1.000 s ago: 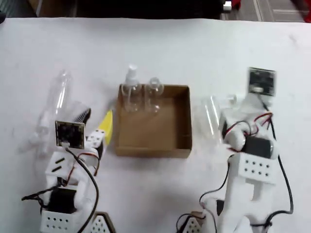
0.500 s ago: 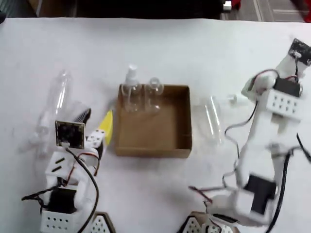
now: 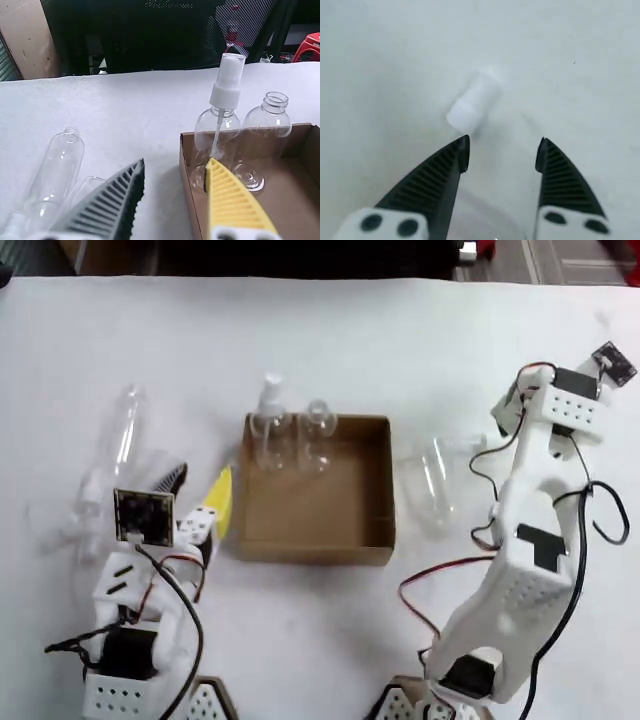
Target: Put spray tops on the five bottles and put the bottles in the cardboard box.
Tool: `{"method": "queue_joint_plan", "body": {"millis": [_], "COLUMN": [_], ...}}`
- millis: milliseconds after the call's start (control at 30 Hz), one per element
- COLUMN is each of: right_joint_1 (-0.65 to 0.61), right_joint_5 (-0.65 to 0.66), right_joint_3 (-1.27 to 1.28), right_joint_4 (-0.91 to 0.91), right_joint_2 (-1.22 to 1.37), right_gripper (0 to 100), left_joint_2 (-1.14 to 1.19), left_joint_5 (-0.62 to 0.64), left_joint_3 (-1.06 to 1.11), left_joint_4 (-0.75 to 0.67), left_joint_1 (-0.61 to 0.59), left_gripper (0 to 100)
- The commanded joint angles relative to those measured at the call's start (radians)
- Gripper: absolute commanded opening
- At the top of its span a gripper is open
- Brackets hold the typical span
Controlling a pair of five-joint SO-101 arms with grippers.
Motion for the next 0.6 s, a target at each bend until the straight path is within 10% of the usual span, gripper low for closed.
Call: {"method": "queue_joint_plan", "body": {"millis": [0,567], "right_joint_1": [0.004,-0.019], "right_joint_5": [-0.094,-0.118], "right_joint_3": [-0.063,-0.058], "right_joint_4": [-0.005,-0.188], "right_joint_2": [0.013,0.084], "right_gripper": [19.1,19.1], "left_joint_2": [-0.008,-0.008], "left_joint_5": [0.000,0.000], "left_joint_3": [-0.006,-0.008], "left_joint_4": [-0.023,-0.023], "left_joint_1": [0.013,0.013], "left_gripper": [19,19]}}
